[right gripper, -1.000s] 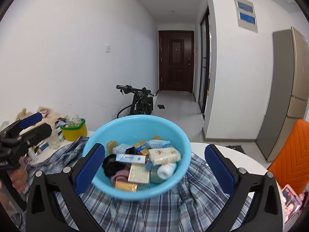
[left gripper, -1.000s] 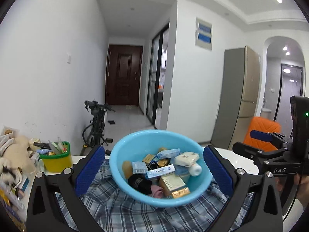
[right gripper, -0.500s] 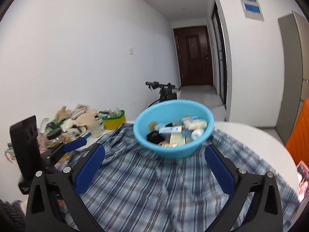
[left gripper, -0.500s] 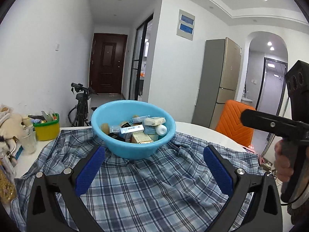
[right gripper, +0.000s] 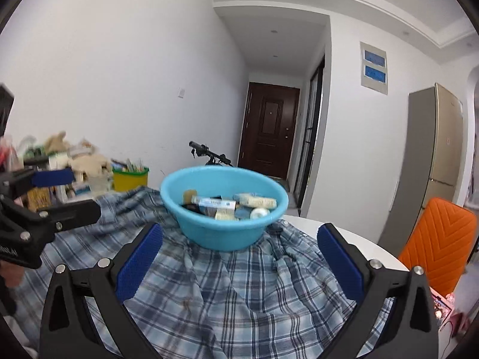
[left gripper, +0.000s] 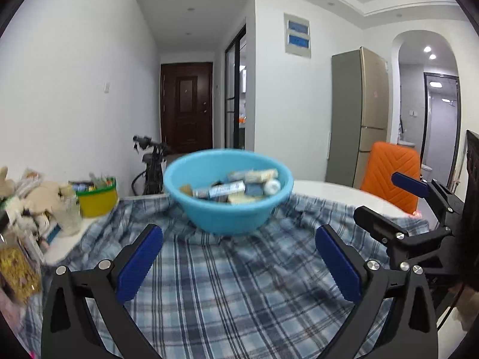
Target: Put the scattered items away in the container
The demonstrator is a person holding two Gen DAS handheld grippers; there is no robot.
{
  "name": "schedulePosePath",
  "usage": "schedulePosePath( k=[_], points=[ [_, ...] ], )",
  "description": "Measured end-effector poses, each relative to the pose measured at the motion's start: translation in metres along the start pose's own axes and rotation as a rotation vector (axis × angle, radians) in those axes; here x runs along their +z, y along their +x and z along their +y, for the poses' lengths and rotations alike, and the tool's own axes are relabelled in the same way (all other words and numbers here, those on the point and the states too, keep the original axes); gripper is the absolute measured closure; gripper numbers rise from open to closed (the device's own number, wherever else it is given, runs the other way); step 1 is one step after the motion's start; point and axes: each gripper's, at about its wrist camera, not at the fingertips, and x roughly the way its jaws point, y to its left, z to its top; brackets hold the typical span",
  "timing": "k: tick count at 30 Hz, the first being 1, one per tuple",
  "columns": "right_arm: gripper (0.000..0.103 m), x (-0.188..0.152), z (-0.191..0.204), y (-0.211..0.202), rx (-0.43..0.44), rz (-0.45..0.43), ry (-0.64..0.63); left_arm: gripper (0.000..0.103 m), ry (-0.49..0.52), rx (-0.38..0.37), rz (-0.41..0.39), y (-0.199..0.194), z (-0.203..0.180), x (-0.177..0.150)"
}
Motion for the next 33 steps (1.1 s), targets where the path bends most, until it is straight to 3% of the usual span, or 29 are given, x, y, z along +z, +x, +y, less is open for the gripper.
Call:
schedulePosePath(
  k=[6, 10, 16, 23, 29, 33],
  points=[
    [0.0, -0.037, 0.003, 0.009, 0.023, -0.037, 0.047, 0.0, 0.019, 0.111, 0.054, 0.029, -0.003, -0.043],
    [0.0, -0.048, -0.001, 0.018, 0.025, 0.009, 0.074, 0.0, 0.047, 0.159, 0.017, 0.032, -0.005, -0.057],
    [0.0, -0.06, -0.005, 0.024, 0.027, 0.049, 0.134, 0.0, -0.023, 0.156, 0.032, 0.038, 0.004, -0.066],
    [0.0, -0.064, -0.013, 0.037, -0.01, 0.133, 0.171, 0.0, -0.015, 0.193, 0.058, 0.043, 0.0, -0.067],
    [0.0, -0.064, -0.009, 0.028, -0.021, 0.095, 0.155, 0.0, -0.025, 0.205, 0.122, 0.055, 0.004, -0.069],
    [0.0, -0.064, -0.012, 0.031, -0.033, 0.112, 0.169, 0.0, -0.069, 0.2, 0.067, 0.043, 0.011, -0.069]
  ],
)
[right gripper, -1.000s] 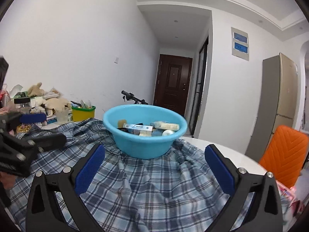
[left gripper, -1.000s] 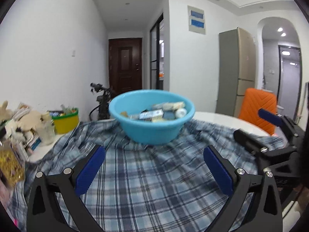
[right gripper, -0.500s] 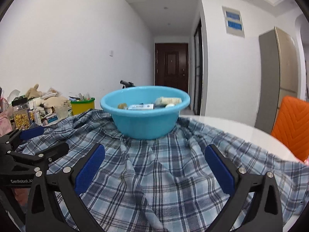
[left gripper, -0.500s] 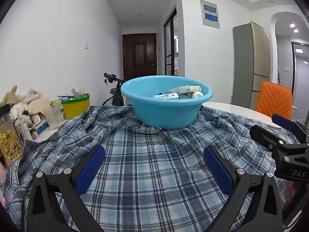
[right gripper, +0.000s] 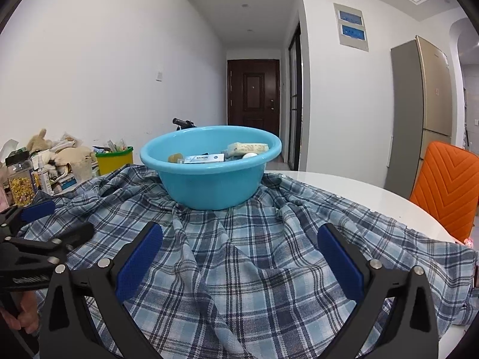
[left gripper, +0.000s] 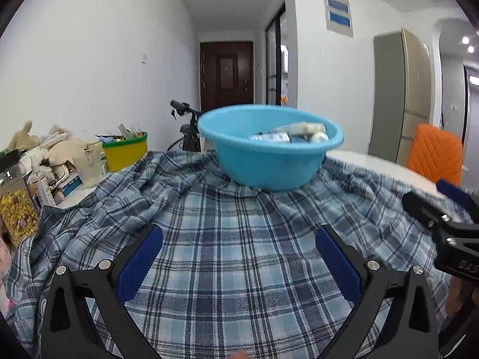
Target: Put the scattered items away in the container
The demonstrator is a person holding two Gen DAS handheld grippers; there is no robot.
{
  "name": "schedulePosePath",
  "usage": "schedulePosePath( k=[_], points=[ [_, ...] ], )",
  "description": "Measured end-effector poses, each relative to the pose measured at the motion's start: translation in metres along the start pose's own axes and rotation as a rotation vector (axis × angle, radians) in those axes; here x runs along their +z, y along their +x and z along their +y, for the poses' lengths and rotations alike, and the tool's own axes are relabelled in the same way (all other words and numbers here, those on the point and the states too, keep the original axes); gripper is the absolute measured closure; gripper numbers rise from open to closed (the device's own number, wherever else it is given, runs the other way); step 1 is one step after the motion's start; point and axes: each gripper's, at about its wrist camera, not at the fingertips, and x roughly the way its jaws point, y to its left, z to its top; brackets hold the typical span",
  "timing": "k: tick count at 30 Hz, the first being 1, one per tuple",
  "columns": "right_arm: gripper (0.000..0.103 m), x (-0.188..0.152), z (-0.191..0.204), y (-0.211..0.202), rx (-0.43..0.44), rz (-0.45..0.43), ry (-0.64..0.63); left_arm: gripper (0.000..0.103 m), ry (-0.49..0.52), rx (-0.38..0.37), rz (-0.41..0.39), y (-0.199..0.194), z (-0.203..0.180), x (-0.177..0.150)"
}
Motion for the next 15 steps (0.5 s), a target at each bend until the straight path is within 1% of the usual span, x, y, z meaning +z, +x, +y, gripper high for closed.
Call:
schedulePosePath(
  k=[3, 4, 6, 9, 11, 13, 15],
  points=[
    [0.0, 0.0, -0.002, -0.001, -0.019, -0.005, 0.011, 0.0, -0.02, 0.01, -0.07, -0.014, 0.004, -0.001],
    [0.0, 0.0, -0.002, -0.002, -0.025, -0.013, 0.012, 0.0, -0.011, 0.008, -0.099, -0.02, 0.002, -0.002],
    [0.0, 0.0, -0.002, -0.004, -0.028, -0.017, 0.009, 0.0, 0.011, 0.008, -0.124, -0.025, -0.002, -0.002],
    [0.0, 0.0, -0.001, -0.003, -0.028, -0.017, 0.009, 0.0, 0.003, 0.008, -0.106, -0.022, 0.0, 0.0],
    [0.0, 0.0, -0.002, -0.004, -0.028, -0.016, 0.009, 0.0, -0.01, 0.011, -0.11, -0.023, 0.003, 0.0],
    [0.0, 0.0, -0.001, -0.004, -0.033, -0.017, 0.009, 0.0, -0.012, 0.031, -0.12, -0.025, 0.003, 0.0],
    [0.0, 0.001, -0.001, -0.004, -0.039, -0.017, 0.012, 0.0, -0.01, 0.029, -0.115, -0.024, 0.002, 0.0]
  ],
)
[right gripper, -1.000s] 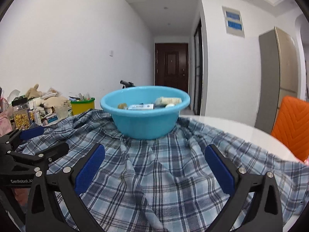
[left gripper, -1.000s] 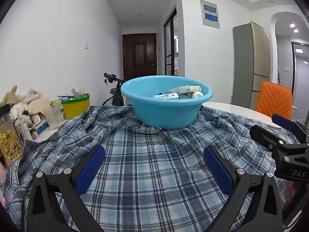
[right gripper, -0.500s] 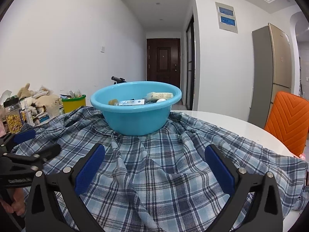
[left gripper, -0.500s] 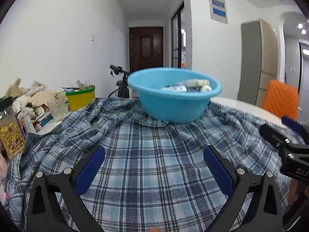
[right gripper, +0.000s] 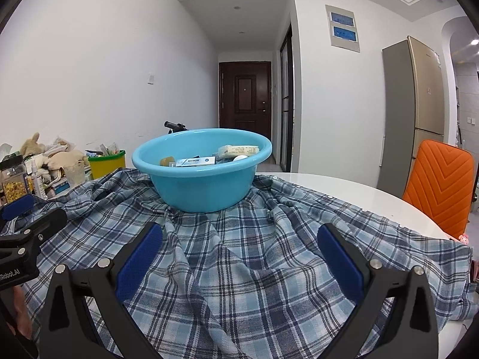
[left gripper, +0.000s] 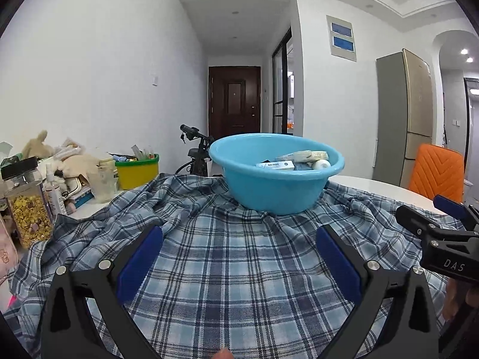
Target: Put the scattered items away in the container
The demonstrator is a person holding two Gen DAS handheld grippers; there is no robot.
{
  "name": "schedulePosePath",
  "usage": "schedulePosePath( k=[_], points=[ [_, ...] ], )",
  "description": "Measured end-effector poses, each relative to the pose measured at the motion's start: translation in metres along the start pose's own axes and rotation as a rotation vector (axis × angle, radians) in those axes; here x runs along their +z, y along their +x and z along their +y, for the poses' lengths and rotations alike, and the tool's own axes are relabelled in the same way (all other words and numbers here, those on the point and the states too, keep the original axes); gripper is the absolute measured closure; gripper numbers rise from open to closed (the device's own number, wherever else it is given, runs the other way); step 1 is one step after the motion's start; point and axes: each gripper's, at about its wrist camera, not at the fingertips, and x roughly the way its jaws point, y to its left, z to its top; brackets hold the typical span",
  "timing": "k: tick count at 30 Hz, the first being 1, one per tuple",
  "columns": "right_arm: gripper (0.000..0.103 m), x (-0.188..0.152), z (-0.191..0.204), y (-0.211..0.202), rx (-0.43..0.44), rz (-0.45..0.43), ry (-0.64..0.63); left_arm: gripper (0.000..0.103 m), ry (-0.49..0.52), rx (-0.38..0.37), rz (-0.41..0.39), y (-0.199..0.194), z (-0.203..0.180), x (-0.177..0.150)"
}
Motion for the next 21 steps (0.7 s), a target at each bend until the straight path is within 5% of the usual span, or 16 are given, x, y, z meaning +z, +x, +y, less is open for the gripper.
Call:
schedulePosePath(
  k=[21],
  points=[
    [0.0, -0.0007, -0.0031, 0.0021, -0.028, 0.011, 0.017, 0.0, -0.005, 0.024, 0.0, 0.0012, 0.0016, -0.0003]
  ],
)
